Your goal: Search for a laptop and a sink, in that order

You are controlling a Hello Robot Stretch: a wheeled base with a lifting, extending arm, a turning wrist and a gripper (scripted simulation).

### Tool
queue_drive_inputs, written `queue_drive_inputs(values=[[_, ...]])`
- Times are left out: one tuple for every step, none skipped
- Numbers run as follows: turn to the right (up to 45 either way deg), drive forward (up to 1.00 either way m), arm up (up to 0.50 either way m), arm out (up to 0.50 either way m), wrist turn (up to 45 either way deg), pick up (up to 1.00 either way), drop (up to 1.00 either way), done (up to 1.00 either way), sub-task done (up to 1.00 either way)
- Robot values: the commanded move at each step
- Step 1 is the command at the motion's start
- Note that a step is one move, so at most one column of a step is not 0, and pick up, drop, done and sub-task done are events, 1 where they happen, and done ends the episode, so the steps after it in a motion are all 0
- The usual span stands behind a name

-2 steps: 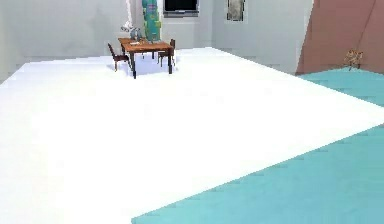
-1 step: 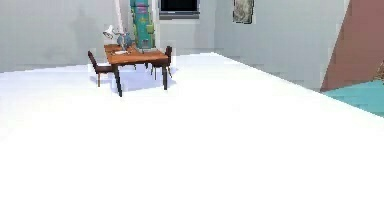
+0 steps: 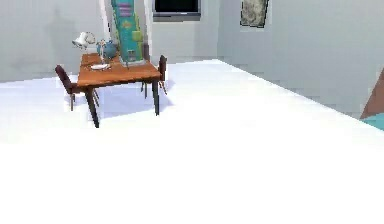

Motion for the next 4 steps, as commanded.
queue_drive_inputs(values=[[0.0, 1.0, 0.0, 0.0, 0.0, 0.0, 0.0, 0.0, 0.0], [0.0, 1.0, 0.0, 0.0, 0.0, 0.0, 0.0, 0.0, 0.0], [0.0, 0.55, 0.0, 0.0, 0.0, 0.0, 0.0, 0.0, 0.0], [0.0, 0.85, 0.0, 0.0, 0.0, 0.0, 0.0, 0.0, 0.0]])
